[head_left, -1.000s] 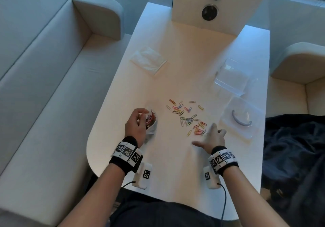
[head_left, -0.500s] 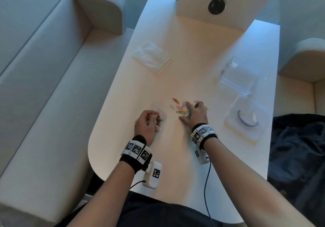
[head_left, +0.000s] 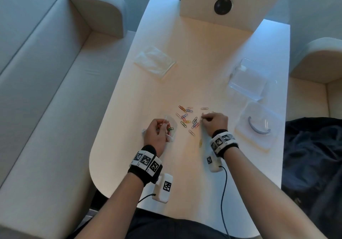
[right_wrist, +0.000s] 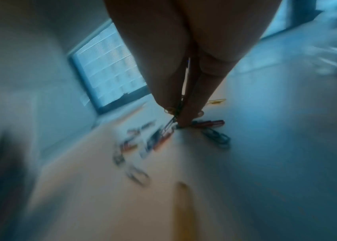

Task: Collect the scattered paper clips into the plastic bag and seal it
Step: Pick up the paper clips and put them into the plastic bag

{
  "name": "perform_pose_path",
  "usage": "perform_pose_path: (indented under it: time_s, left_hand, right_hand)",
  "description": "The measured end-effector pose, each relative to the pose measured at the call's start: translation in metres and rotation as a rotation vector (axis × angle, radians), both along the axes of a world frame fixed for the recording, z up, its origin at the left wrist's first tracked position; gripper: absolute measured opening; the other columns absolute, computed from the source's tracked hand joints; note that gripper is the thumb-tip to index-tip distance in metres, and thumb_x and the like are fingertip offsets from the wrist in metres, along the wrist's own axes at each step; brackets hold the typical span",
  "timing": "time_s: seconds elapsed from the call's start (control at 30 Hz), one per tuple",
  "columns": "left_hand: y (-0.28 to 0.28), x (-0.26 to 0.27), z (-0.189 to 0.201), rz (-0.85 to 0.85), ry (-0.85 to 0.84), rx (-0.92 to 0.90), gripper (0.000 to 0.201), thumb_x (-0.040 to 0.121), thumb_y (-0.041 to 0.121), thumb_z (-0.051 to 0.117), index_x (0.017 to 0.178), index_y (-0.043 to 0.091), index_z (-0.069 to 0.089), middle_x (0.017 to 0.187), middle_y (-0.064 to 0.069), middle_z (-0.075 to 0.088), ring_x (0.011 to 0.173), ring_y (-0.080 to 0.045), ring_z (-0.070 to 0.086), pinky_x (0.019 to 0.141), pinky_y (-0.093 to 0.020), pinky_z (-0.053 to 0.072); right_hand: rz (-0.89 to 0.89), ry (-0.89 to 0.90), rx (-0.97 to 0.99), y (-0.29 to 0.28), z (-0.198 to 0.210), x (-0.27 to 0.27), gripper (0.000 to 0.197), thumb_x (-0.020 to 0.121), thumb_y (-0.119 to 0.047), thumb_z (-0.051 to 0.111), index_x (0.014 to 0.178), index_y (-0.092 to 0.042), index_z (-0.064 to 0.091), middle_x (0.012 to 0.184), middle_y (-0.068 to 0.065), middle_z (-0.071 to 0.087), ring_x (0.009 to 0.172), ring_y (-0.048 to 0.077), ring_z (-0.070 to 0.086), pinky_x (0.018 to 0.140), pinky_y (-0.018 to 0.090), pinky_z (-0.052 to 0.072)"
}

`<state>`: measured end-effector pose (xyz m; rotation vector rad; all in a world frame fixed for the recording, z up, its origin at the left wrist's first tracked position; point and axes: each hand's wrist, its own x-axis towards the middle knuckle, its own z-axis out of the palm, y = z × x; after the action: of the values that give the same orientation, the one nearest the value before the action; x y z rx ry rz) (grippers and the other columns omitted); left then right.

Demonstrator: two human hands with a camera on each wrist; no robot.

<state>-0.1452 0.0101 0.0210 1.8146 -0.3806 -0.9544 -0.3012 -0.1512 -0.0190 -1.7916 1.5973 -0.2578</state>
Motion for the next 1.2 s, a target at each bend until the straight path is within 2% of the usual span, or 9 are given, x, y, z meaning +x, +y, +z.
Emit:
perform_pose_path:
  time_s: [0.13,0.23,0.4,0.53,0.73,0.8,0.9,1.07,1.2]
  left_hand:
    - [-0.010,-0.006,-0.002,-0.011,-0.005,0.000,0.012,0.098,0.023,0.054,0.098,0.017,0.065,0.085,-0.002,0.064,0.068,-0.019,0.059,0.065,-0.036,0.056]
    - [-0.018,-0.010,0.000,-0.045,0.023,0.005,0.012,0.098,0.024,0.054,0.099,0.017,0.063,0.083,-0.007,0.066,0.060,-0.018,0.061,0.067,-0.038,0.058]
    - [-0.025,-0.015,0.005,-0.118,-0.027,0.004,0.015,0.100,0.019,0.049,0.102,0.014,0.062,0.070,-0.004,0.063,0.060,-0.017,0.060,0.063,-0.035,0.057]
    - [-0.026,-0.015,0.008,-0.145,-0.019,0.004,0.016,0.101,0.016,0.046,0.104,0.012,0.062,0.074,-0.010,0.064,0.064,-0.019,0.061,0.064,-0.032,0.057]
    - [-0.022,-0.007,0.012,-0.147,-0.034,0.009,0.017,0.101,0.018,0.045,0.104,0.016,0.062,0.084,-0.008,0.068,0.063,-0.015,0.064,0.063,-0.027,0.057]
    - [-0.018,-0.002,0.014,-0.126,-0.066,0.021,0.018,0.101,0.020,0.046,0.103,0.018,0.063,0.088,-0.002,0.069,0.064,-0.012,0.065,0.061,-0.021,0.054]
    - [-0.011,0.006,0.017,-0.098,-0.087,0.013,0.017,0.101,0.022,0.047,0.104,0.021,0.064,0.094,0.001,0.068,0.071,-0.005,0.065,0.069,-0.022,0.056]
    - [-0.001,0.013,0.020,-0.085,-0.099,-0.001,0.017,0.100,0.023,0.048,0.104,0.019,0.064,0.095,0.003,0.067,0.063,0.012,0.061,0.075,-0.028,0.058]
    - [0.005,0.014,0.019,-0.067,-0.084,-0.005,0.015,0.099,0.025,0.050,0.100,0.023,0.065,0.094,0.001,0.069,0.064,0.002,0.065,0.077,-0.038,0.060]
  right_hand:
    - [-0.466,-0.697,0.608,0.002,0.034,-0.002,0.013,0.083,0.006,0.067,0.094,0.003,0.072,0.105,0.017,0.071,0.089,0.020,0.069,0.083,0.028,0.059]
    - [-0.309,-0.909,0.830,0.018,0.064,0.010,0.017,0.085,0.009,0.060,0.101,0.010,0.066,0.105,0.017,0.070,0.095,0.022,0.068,0.078,0.024,0.059]
    - [0.054,-0.470,0.559,0.034,0.067,0.037,0.013,0.084,0.003,0.067,0.095,0.004,0.073,0.095,0.019,0.072,0.078,0.020,0.072,0.074,0.026,0.060]
    - [0.239,-0.131,0.328,0.031,0.068,0.048,0.030,0.081,0.006,0.063,0.100,-0.013,0.076,0.103,0.006,0.073,0.093,0.016,0.069,0.087,0.034,0.057]
    - [0.153,-0.187,0.096,0.020,0.075,0.038,0.030,0.088,0.002,0.055,0.101,-0.014,0.076,0.107,0.002,0.070,0.076,0.012,0.068,0.071,0.017,0.057]
    - [0.030,-0.058,-0.004,0.002,0.052,0.023,0.031,0.094,-0.009,0.052,0.121,-0.016,0.066,0.129,0.006,0.060,0.103,0.015,0.061,0.092,0.019,0.048]
    - [-0.091,0.216,0.173,-0.009,0.010,0.011,0.054,0.098,-0.033,0.042,0.149,-0.016,0.029,0.158,0.016,0.018,0.144,0.033,0.019,0.117,0.048,0.022]
    - [0.095,0.307,0.126,0.009,-0.016,0.052,0.065,0.101,-0.039,0.029,0.154,-0.013,0.003,0.159,0.021,-0.011,0.148,0.036,-0.007,0.120,0.050,0.003]
    - [0.342,0.366,0.049,0.017,-0.020,0.076,0.065,0.101,-0.045,0.023,0.155,-0.017,0.000,0.159,0.020,-0.012,0.148,0.035,-0.008,0.120,0.049,0.002]
